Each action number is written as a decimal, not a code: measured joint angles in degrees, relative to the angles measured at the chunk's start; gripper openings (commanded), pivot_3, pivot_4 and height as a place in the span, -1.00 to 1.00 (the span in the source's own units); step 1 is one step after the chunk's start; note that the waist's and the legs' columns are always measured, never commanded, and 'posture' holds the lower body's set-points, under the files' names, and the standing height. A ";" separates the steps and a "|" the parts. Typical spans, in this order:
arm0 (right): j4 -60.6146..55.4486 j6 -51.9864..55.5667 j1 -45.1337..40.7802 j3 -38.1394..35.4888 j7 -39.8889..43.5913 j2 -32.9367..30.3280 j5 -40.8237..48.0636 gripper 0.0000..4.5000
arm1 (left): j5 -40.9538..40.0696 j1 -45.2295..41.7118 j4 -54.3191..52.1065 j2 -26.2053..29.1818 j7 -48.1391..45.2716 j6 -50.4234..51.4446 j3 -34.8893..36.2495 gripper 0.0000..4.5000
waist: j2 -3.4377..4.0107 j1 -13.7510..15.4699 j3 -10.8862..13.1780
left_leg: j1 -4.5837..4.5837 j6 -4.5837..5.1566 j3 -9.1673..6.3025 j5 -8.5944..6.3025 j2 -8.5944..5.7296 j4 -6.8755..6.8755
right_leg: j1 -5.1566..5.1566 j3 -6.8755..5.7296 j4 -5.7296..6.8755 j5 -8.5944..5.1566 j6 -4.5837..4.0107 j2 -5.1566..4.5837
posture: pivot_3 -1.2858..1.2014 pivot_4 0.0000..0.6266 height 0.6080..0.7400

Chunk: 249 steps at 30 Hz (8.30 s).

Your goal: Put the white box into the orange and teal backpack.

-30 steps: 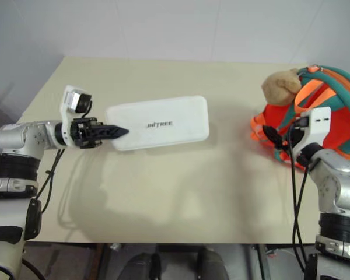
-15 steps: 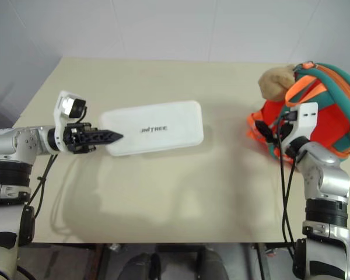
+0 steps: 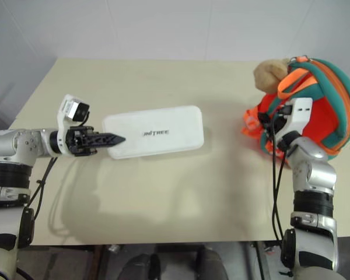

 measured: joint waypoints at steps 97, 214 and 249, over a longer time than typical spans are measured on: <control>-45.08 21.06 10.54 15.75 45.78 -22.96 26.73 -0.70 | -1.59 5.28 -5.90 14.30 -3.28 -32.13 11.26 -0.44 | -0.08 1.59 0.03 | -0.02 0.23 -0.03 -0.20 0.03 0.14 | -0.08 0.05 0.01 0.00 0.00 -0.03 | 0.03 -0.52 1.00; -43.30 18.28 9.13 18.64 42.20 -16.02 20.47 -0.70 | 27.63 -21.10 -0.34 -4.49 0.77 -41.11 -13.21 0.99 | -0.05 1.79 0.05 | -0.39 0.43 -0.12 -0.35 0.03 0.89 | 0.02 -0.22 0.05 0.04 0.07 -0.04 | 0.03 -0.52 1.00; -44.04 18.36 10.21 18.32 39.38 -16.05 20.07 -0.70 | 14.60 -16.80 1.52 -12.87 4.57 -34.57 -5.04 0.99 | -0.06 2.06 0.05 | -0.36 0.40 -0.04 -0.34 0.01 0.96 | 0.13 -0.24 0.08 0.07 0.12 -0.02 | 0.03 -0.52 1.00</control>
